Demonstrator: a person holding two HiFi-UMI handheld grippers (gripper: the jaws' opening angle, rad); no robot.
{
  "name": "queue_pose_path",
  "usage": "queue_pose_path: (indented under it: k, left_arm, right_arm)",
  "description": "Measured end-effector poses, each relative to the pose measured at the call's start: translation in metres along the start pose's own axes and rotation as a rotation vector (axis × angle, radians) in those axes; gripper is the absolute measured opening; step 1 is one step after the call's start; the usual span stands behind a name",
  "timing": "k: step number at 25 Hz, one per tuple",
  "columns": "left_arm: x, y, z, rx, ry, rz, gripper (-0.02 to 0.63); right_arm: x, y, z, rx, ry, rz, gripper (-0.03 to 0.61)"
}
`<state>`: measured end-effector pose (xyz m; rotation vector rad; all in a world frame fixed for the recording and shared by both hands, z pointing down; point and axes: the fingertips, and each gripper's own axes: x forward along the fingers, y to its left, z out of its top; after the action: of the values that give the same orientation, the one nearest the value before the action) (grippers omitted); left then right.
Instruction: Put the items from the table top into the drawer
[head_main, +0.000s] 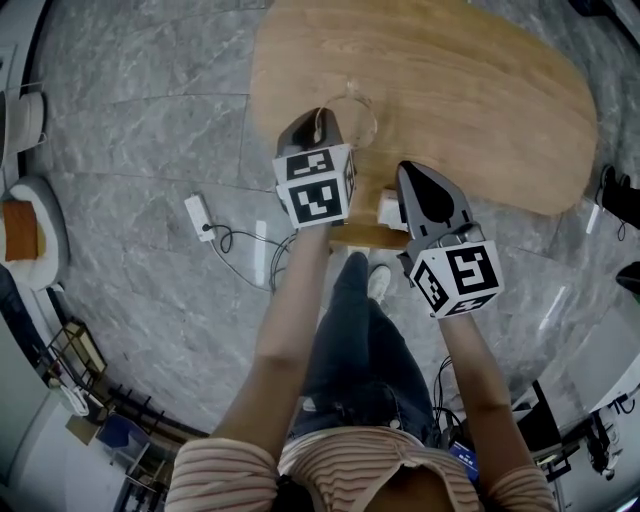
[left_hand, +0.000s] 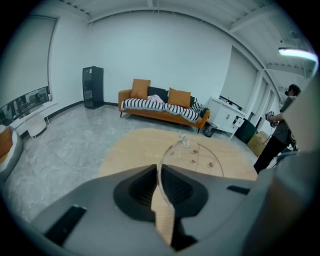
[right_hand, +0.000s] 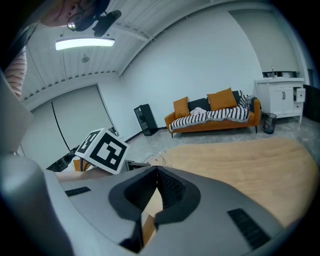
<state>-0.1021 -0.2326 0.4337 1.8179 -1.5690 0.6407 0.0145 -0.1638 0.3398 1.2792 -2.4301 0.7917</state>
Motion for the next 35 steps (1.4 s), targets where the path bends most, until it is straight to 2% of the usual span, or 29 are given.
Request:
queue_pose_path:
  k: [7, 13, 23, 35]
  left_arm:
    - [-0.057, -0.013, 0.014, 0.006, -0.086, -0.005, 0.034]
    - [-0.108, -0.028, 0.008, 0.012, -0.128, -0.004, 0.034]
    - [-0.166, -0.054, -0.035, 0.035, -0.133, 0.0, 0.034]
    - [-0.212, -0.058, -0.096, 0.023, -0.12, 0.031, 0.034]
  right_arm:
    - [-0.036, 0.008, 0.014, -0.013, -0.071, -0.017, 0.008]
    - [-0.077, 0.019, 0.015, -0.034, -0.107, -0.021, 0.008]
    - [-0.145, 0.029, -0.013, -0.036, -0.113, -0.035, 0.008]
    - [-0.192, 0.054, -0.055, -0.048, -0.103, -0.004, 0.008]
